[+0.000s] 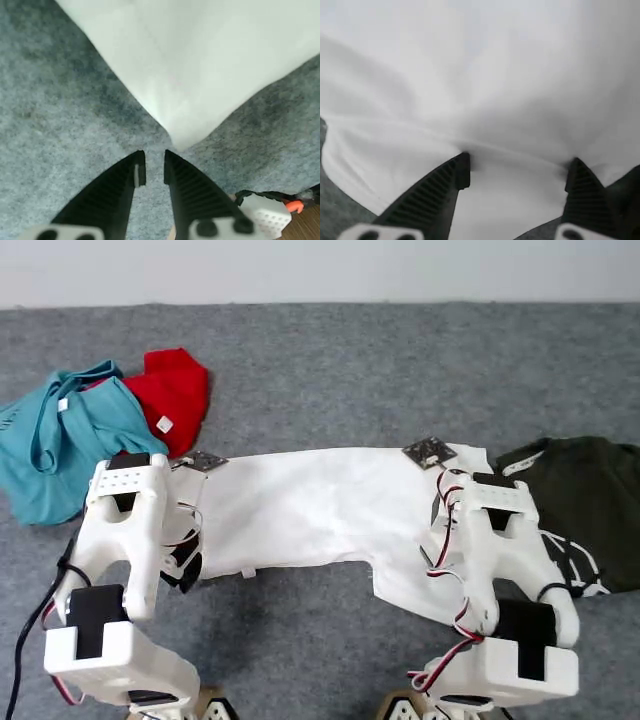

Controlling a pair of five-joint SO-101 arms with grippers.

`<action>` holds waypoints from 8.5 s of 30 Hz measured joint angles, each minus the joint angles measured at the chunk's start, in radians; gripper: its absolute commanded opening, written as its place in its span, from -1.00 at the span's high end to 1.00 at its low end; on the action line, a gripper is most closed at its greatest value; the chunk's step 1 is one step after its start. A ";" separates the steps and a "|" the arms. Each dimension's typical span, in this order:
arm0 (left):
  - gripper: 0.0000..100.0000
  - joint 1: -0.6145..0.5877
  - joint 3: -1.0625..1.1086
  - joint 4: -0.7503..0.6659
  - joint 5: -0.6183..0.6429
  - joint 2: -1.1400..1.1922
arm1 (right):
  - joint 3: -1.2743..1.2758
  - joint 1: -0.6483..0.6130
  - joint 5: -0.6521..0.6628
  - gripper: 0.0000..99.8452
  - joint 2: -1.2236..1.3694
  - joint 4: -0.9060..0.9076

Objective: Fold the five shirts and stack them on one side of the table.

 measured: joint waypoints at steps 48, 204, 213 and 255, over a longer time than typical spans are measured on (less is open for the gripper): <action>0.84 0.000 0.034 0.000 0.002 0.000 | 0.433 0.157 0.094 0.69 -0.698 0.305; 0.84 0.000 0.074 0.000 0.002 0.000 | -0.063 -0.069 -0.157 0.97 -0.190 0.064; 0.84 0.000 0.074 0.000 0.002 0.000 | -0.063 -0.069 -0.207 0.72 -0.192 0.043; 0.84 0.000 0.074 0.000 0.002 0.000 | -0.002 -0.003 -0.138 0.94 -0.192 0.166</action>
